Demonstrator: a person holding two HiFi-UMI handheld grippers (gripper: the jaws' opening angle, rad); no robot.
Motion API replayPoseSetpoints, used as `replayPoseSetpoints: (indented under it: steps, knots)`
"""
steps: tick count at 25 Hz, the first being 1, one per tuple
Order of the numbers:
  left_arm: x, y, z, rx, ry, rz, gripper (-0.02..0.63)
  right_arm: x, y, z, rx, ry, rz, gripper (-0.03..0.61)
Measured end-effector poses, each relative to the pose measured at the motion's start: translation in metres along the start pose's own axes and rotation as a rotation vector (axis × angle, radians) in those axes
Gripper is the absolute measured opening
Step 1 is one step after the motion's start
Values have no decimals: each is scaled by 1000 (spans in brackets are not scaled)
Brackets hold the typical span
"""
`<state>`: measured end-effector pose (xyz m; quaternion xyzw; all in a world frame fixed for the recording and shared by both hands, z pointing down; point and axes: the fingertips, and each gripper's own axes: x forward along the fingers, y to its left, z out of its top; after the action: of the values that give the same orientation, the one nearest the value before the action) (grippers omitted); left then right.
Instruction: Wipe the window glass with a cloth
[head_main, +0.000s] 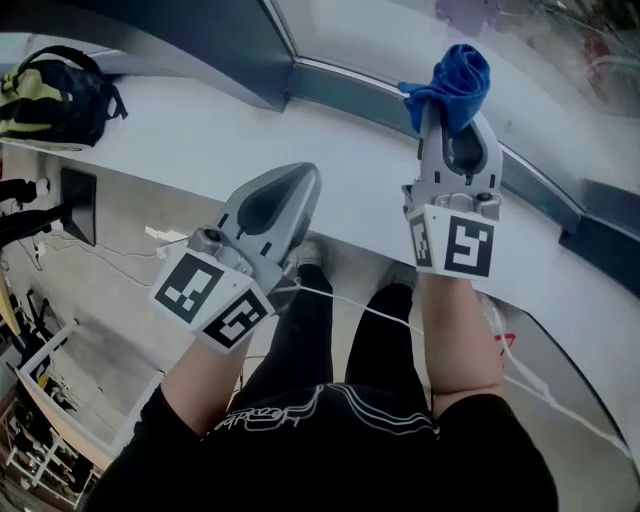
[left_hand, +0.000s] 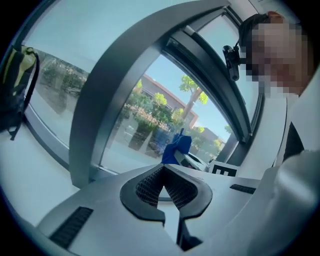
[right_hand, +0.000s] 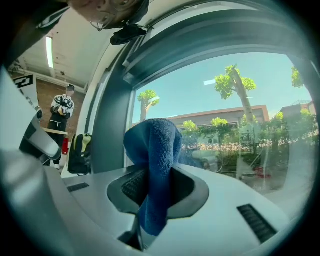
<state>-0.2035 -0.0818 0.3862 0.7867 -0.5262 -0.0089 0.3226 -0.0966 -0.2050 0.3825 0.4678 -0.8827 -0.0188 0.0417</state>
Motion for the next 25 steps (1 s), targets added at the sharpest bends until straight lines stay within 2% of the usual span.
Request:
replayPoseSetpoints:
  steps: [6, 12, 18, 25]
  knots:
    - [-45, 66, 15, -24, -30, 64, 6, 52, 87, -12, 12, 13, 91, 67]
    - [-68, 105, 17, -39, -30, 88, 6, 98, 143, -19, 0, 22, 139, 67]
    - [-76, 122, 18, -44, -28, 94, 6, 126, 164, -31, 5, 37, 158, 67]
    - [-71, 125, 16, -45, -17, 87, 6, 141, 155, -43, -27, 72, 119, 67]
